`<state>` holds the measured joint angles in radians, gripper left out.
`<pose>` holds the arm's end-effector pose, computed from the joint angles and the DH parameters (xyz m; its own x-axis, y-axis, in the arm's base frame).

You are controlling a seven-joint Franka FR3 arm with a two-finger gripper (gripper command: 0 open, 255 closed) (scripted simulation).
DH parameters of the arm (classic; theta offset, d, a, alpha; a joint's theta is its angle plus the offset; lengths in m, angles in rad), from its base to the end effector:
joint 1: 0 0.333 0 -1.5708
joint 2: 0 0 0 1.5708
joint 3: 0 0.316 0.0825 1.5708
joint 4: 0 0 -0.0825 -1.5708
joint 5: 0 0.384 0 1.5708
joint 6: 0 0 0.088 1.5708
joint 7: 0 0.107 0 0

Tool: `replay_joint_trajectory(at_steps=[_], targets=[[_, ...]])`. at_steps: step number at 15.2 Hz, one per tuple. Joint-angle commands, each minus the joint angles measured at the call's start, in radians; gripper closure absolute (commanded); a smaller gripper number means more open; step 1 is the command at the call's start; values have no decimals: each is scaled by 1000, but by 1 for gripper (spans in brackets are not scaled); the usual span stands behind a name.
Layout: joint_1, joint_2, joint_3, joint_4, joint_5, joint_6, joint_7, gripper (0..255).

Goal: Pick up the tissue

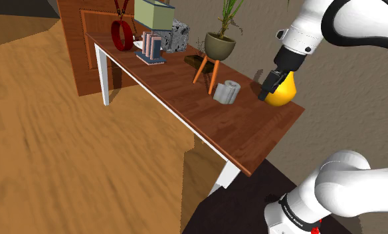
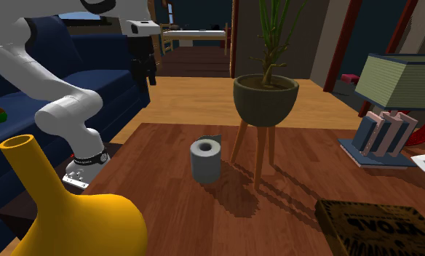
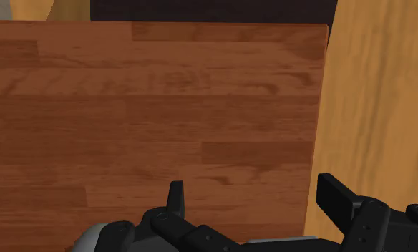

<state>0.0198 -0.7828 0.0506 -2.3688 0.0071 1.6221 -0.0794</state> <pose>0.3118 0.0272 0.5877 0.9902 0.1355 0.0331 0.1345 -0.9904 0.0313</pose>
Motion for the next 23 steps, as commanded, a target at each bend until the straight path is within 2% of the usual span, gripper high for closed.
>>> replay_joint_trajectory(at_steps=[1, 12, 17, 23], targets=[[0, 0, 0, 0, 0, 0, 0, 0], [-42, 333, -131, 117, -31, 264, -140, 0], [-52, 503, -184, 223, -9, 347, -209, 0], [-67, 717, -235, 393, 51, 409, -300, 0]])
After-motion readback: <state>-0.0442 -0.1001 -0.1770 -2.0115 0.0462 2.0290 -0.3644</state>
